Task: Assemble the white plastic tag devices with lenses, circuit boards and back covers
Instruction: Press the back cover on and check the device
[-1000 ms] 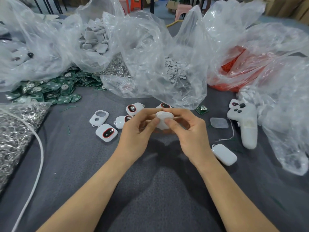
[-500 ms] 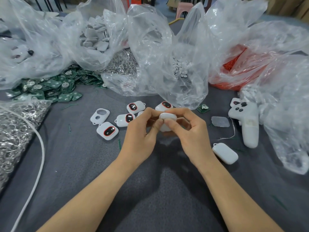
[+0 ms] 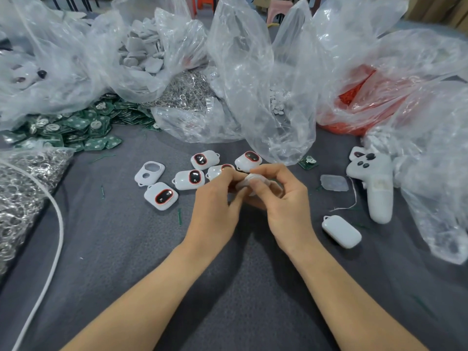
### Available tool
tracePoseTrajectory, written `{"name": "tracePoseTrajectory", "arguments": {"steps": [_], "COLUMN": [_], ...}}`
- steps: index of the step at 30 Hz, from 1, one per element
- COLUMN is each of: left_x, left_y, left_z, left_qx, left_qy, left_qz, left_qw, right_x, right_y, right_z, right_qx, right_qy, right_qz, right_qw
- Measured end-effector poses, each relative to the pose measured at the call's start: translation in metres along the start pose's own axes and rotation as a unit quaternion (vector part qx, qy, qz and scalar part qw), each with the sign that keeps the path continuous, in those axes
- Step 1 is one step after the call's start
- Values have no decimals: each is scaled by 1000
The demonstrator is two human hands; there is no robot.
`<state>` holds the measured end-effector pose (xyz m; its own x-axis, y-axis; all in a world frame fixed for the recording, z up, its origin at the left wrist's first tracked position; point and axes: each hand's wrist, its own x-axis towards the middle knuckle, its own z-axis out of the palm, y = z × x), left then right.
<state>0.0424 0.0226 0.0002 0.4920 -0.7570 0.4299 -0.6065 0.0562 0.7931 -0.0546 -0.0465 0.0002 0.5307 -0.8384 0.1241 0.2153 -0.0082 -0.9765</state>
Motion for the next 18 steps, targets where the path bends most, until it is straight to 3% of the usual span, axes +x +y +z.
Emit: {"name": "tracePoseTrajectory", "arguments": {"steps": [3,10,16,18], "left_x": [0,0,-1,-1], "left_y": [1,-2,-2,-1], "left_z": [1,2,4,3], "left_qx": [3,64,49,33], "left_qy": [-6,-12,23,39], "left_qz": [-28,-3,44,71], "left_qw": [1000,998,998,996], "right_x": [-2,-4,-5,-7], "right_y": [3,7,0,-3], "right_z": [3,8,10,11], "right_qx": [-27,-144,-146,-94], "right_qy": [15,62,60,42], "right_qz": [-12,-76,-118,-114], "right_qw": [999,985,980,988]}}
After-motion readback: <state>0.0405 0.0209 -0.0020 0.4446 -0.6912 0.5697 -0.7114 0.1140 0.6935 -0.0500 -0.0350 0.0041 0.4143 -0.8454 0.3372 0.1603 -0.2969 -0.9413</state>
